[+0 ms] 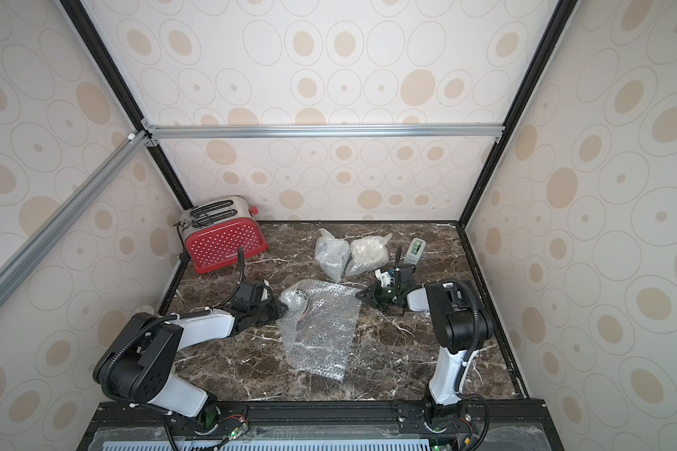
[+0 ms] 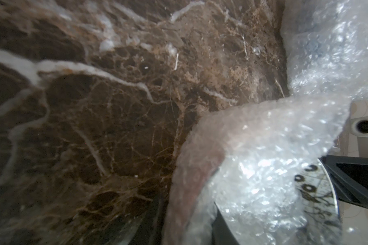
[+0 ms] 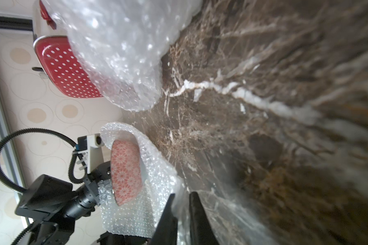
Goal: Wrap bowls in bubble wrap
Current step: Wrap the bowl in bubble wrap.
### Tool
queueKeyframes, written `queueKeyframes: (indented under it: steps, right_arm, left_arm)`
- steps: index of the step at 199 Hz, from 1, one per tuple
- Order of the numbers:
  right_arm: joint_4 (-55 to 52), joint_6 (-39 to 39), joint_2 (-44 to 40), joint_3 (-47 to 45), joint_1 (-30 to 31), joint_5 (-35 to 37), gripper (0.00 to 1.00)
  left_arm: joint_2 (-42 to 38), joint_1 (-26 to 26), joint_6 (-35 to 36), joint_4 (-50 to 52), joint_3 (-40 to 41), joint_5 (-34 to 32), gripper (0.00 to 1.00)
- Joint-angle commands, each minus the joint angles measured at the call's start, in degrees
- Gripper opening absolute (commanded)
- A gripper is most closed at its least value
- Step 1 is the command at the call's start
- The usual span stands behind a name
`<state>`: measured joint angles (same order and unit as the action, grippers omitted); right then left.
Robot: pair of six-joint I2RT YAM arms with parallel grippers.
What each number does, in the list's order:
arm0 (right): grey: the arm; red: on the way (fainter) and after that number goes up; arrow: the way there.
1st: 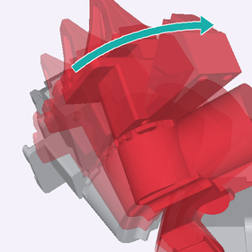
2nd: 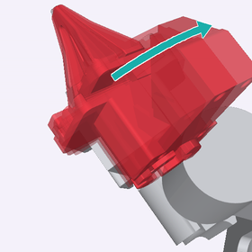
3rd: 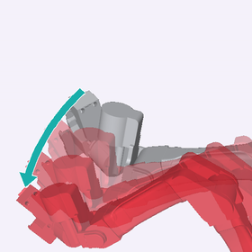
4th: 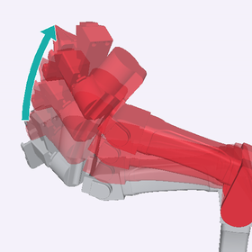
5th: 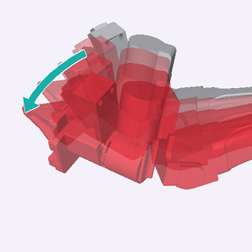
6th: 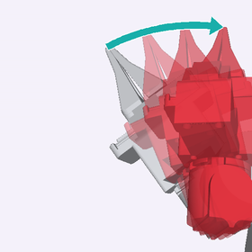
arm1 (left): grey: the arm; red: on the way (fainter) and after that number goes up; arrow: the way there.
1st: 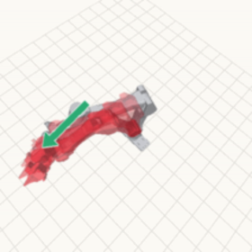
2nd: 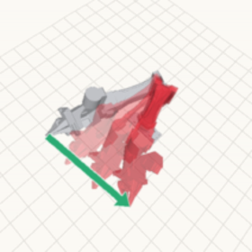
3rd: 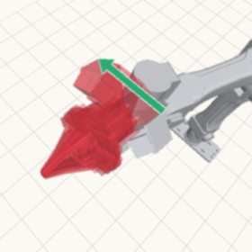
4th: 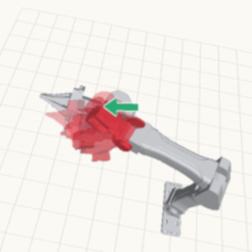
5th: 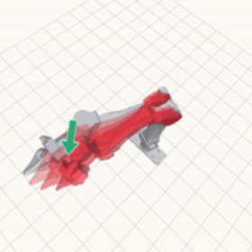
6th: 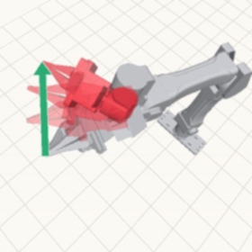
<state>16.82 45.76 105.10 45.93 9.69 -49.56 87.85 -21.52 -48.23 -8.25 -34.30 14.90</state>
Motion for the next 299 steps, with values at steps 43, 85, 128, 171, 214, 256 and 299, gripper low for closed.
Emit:
queueKeyframes:
  steps: [43, 85, 128, 171, 214, 256, 299]
  right_arm:
    - [-4.95, 3.46, -11.09, 6.24, 8.16, -2.87, 0.09]
    - [0.12, 9.05, -7.43, 11.68, 17.58, -2.29, 0.09]
    - [15.34, 19.87, 5.32, 14.9, 24.93, -2.21, 0.08]
    - [21.21, 23.49, 13.18, 15.59, 27.1, -0.55, 0.07]
    - [0.36, 10.75, 11.82, 19.68, 27.77, 5.16, 0.07]
    - [-15.35, 2.91, 13.07, 27.29, 30.21, 8.96, 0.07]
    - [-26.21, -2.31, 17.38, 33.83, 32.91, 13.38, 0.07]
  left_arm:
    - [-0.85, -4.55, 1.14, 9.23, -6.21, -8.51, 0.3]
    - [-0.67, -5.69, 0.37, 9.57, -7.18, -10.18, 0.29]
    - [-1.1, -6.12, -0.28, 8.54, -6.55, -10.34, 0.29]
    - [-2.38, -6.22, -1.33, 7.12, -4.93, -10.58, 0.29]
    - [-3.03, -6.33, -2.07, 6.17, -4.47, -9.98, 0.29]
    - [-2.61, -6.77, -3.22, 4.35, -4.25, -9.47, 0.29]
    - [-2.37, -7.09, -4.36, 2.9, -3.47, -8.89, 0.29]
